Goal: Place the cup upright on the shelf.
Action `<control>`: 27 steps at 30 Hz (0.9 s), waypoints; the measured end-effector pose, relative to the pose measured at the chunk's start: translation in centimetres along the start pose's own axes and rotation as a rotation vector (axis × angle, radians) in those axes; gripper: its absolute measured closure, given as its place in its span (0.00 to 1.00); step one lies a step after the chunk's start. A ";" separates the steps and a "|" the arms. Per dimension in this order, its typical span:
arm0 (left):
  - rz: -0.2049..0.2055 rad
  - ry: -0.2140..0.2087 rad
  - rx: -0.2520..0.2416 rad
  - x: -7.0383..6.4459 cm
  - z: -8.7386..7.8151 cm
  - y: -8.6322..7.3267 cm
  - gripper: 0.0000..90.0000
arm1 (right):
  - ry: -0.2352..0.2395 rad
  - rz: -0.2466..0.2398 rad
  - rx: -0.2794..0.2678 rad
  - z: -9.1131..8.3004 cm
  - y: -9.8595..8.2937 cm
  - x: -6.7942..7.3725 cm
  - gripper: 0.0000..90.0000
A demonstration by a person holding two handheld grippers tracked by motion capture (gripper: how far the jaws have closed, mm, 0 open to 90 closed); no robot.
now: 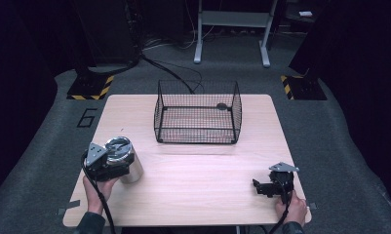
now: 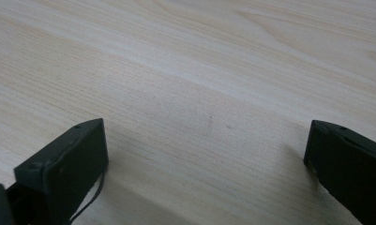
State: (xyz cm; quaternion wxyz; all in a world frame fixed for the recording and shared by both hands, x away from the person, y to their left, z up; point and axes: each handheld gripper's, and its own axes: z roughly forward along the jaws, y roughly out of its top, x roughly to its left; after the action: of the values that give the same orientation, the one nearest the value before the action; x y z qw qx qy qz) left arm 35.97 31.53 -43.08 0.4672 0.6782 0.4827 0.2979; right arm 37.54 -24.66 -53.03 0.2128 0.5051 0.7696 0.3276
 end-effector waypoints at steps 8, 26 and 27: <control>0.013 -0.022 -0.006 -0.5 -0.2 1.0 0.04 | 0.000 0.000 0.000 0.0 0.0 0.0 0.00; 0.057 -0.068 -0.012 -2.0 0.2 3.1 0.04 | 0.000 0.000 0.000 0.0 0.0 0.0 0.00; 0.060 -0.071 -0.012 -2.1 0.3 3.2 0.04 | 0.000 0.000 0.000 0.0 0.0 0.0 0.00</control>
State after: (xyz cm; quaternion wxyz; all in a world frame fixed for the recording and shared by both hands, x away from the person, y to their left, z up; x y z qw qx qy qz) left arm 36.66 29.19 -40.12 0.4788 0.6997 0.4437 0.2903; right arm 37.54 -24.66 -53.04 0.2127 0.5050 0.7696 0.3278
